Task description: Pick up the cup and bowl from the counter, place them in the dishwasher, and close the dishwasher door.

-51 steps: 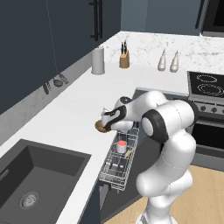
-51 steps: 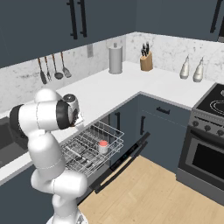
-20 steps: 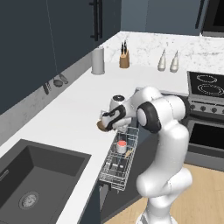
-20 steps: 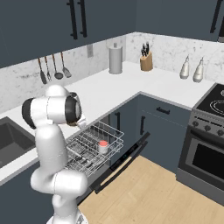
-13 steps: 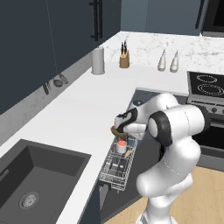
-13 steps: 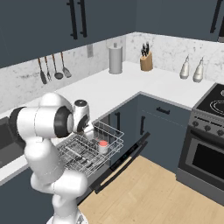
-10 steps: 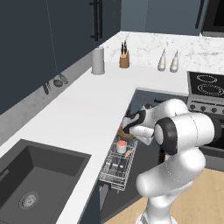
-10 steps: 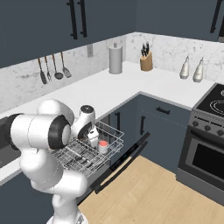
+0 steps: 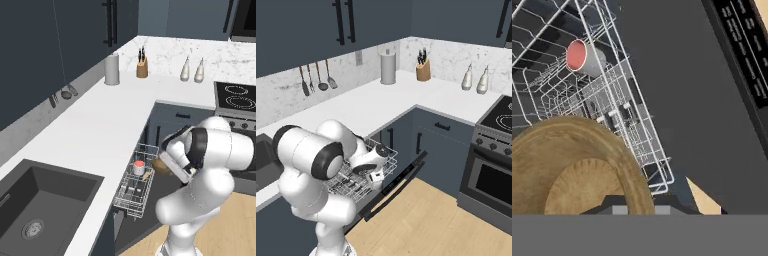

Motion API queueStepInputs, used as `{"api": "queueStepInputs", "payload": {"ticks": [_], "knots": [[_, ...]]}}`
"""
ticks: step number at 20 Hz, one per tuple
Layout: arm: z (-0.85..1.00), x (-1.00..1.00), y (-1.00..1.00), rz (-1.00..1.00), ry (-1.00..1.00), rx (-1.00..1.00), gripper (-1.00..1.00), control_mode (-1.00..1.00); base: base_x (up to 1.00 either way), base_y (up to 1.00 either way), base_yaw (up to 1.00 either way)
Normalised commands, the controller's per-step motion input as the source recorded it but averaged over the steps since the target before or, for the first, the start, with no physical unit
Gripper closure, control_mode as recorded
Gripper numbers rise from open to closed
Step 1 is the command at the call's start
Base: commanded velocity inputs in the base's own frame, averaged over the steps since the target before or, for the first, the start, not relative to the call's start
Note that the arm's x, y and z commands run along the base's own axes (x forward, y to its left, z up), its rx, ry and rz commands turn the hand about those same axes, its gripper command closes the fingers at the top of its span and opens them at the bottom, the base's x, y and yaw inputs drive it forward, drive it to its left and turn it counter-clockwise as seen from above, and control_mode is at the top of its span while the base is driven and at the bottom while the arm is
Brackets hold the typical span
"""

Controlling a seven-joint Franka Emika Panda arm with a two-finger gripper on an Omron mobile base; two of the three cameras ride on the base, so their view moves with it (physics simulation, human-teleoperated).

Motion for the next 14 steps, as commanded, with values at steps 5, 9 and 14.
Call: {"api": "queueStepInputs", "payload": {"ticks": [5, 9, 14], "knots": [[-0.33, 0.12, 0.02, 0.0, 0.07, 0.3, 1.0, -1.0, 0.0, 0.0, 0.0], [-0.18, 0.16, 0.36, 0.0, 0.07, 0.25, 1.0, -1.0, 0.0, 0.0, 0.0], [-0.14, 0.26, 0.53, 0.0, 0.09, 0.2, 1.0, -1.0, 0.0, 0.0, 0.0]]}}
